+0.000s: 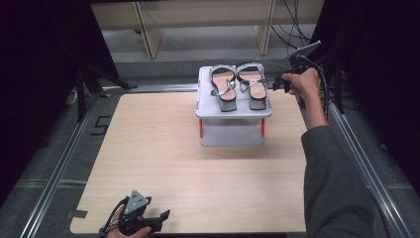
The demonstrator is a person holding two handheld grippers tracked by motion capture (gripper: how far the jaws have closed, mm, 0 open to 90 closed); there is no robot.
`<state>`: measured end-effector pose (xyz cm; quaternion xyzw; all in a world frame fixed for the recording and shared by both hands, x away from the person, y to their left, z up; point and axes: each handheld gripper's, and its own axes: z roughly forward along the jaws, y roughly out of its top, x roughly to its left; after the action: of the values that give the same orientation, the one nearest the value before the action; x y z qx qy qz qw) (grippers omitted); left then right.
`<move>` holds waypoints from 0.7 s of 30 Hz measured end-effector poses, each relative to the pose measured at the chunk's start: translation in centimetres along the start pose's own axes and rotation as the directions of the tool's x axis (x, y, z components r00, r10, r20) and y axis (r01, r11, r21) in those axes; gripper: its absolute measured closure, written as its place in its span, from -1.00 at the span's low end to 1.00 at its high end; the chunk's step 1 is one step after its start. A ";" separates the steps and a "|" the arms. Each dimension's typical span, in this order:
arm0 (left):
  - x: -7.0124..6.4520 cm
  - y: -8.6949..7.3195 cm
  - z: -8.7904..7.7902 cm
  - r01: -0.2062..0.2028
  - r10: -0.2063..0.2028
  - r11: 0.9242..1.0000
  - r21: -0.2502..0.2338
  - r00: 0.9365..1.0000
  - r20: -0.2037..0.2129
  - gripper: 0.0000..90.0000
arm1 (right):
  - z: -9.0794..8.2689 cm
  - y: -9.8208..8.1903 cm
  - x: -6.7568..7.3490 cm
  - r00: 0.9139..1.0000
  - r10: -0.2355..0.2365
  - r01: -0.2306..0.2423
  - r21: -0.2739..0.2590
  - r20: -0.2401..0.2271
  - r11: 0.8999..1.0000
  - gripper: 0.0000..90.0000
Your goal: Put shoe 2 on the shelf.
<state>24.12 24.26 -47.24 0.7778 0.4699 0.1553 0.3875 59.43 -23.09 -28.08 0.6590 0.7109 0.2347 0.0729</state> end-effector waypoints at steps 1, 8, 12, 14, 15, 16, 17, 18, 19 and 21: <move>0.0 0.0 0.0 0.000 0.000 1.000 -0.002 1.000 -0.004 -0.57 | 0.1 -0.2 0.1 1.000 0.001 -0.001 -0.001 -0.011 1.000 -0.40; 0.1 0.0 0.1 -0.006 0.007 1.000 0.006 1.000 -0.013 -0.57 | -0.1 -0.8 2.0 0.994 -0.098 0.097 -0.014 -0.043 0.995 -0.23; 0.1 0.0 0.1 -0.007 0.007 1.000 0.009 1.000 -0.011 -0.57 | -0.2 -1.0 2.7 0.994 -0.107 0.106 -0.013 -0.037 0.994 -0.19; 0.1 0.0 0.1 -0.006 0.006 1.000 0.010 1.000 -0.012 -0.57 | -0.2 -1.1 3.4 0.992 -0.111 0.111 -0.004 -0.056 0.994 -0.20; 0.0 -0.1 0.1 0.000 0.000 1.000 0.004 1.000 -0.009 -0.57 | -0.1 -1.1 3.5 0.988 -0.140 0.140 -0.005 -0.058 0.990 -0.20; 0.0 0.0 0.1 0.003 -0.003 1.000 0.001 1.000 -0.010 -0.57 | -0.1 -1.2 3.8 0.987 -0.144 0.144 -0.006 -0.065 0.990 -0.20; 0.1 0.0 0.1 0.003 -0.003 1.000 0.001 1.000 -0.011 -0.57 | 0.0 -1.3 4.1 0.986 -0.153 0.153 -0.004 -0.074 0.988 -0.20; 0.1 -0.1 0.1 0.004 -0.004 1.000 -0.002 1.000 -0.010 -0.57 | 0.0 -1.3 4.2 0.985 -0.161 0.161 -0.010 -0.061 0.987 -0.21; 0.0 -0.1 0.1 0.006 -0.006 1.000 0.000 1.000 -0.010 -0.57 | 0.0 -1.4 4.2 0.985 -0.165 0.164 -0.012 -0.059 0.986 -0.22; 0.1 -0.1 0.1 -0.005 0.005 1.000 0.005 1.000 -0.014 -0.57 | 0.0 -1.5 4.0 0.985 -0.164 0.164 -0.011 -0.050 0.986 -0.32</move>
<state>24.17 24.30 -47.36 0.7788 0.4712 0.1605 0.3817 57.60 -19.20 -27.86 0.5918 0.7636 0.2467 0.0762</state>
